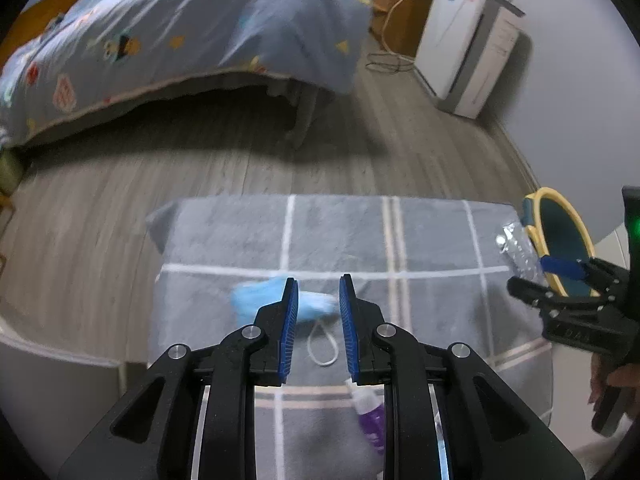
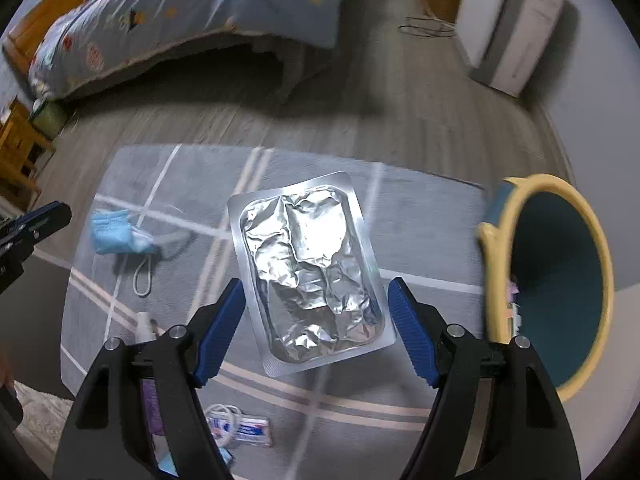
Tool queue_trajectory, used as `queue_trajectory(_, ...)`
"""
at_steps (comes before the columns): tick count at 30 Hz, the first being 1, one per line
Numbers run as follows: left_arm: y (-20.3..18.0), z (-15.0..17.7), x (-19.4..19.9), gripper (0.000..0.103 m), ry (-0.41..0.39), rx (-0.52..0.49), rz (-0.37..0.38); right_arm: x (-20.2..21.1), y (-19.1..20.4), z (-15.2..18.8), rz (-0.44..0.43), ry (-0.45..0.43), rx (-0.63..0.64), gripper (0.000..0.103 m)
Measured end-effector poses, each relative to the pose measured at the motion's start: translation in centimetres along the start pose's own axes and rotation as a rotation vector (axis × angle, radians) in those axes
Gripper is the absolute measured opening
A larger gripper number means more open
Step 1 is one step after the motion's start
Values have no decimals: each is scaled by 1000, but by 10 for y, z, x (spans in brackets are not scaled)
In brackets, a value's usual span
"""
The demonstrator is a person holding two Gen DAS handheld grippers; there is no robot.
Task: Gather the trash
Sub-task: 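Carry the face mask and blister pack over the teal bin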
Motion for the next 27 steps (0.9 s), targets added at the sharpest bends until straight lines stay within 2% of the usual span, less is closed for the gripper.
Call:
queue_trajectory(2, -4, -2, -2, 22, 1, -15, -16, 7, -15, 3, 10, -5, -23, 72)
queue_trajectory(4, -2, 0, -17, 25, 43, -27, -38, 9, -26, 7, 8, -5, -50, 72)
queue_trajectory(6, 6, 5, -33, 40, 86, -27, -95, 11, -37, 11, 4, -5, -73, 72)
queue_trajectory(9, 25, 14, -55, 56, 140, 19, -134, 19, -52, 14, -11, -14, -115, 72)
queue_trajectory(12, 38, 22, -75, 66, 185, 42, -164, 21, -59, 15, -29, -18, -146, 72)
queue_trajectory(16, 43, 33, -103, 66, 248, 0, -199, 19, -60, 13, -39, -19, -151, 72)
queue_trajectory(18, 42, 35, -113, 71, 264, -30, -207, 16, -57, 13, -41, -15, -147, 72)
queue_trajectory(22, 46, 32, -123, 72, 246, -33, -196, 11, -56, 13, -35, -4, -127, 72)
queue_trajectory(23, 48, 32, -124, 68, 248, -21, -183, 10, -55, 13, -33, -2, -125, 72)
queue_trajectory(24, 48, 32, -123, 59, 247, -5, -157, 10, -56, 13, -29, -1, -122, 72)
queue_trajectory(25, 49, 31, -122, 57, 242, 4, -156, 10, -56, 13, -26, 0, -121, 72)
queue_trajectory(27, 47, 29, -120, 41, 236, -4, -164, 9, -56, 13, -25, 2, -128, 72)
Point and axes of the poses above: each gripper's, at about its wrist camera, not at the fingertips, and x roughly against the way its jaws point, y to its left, z to its underside, the point moved 7 cm from there along -x, roughly the way its jaws point, and after that the axes turned 2 degrees about -z, right-handed, at the moved point
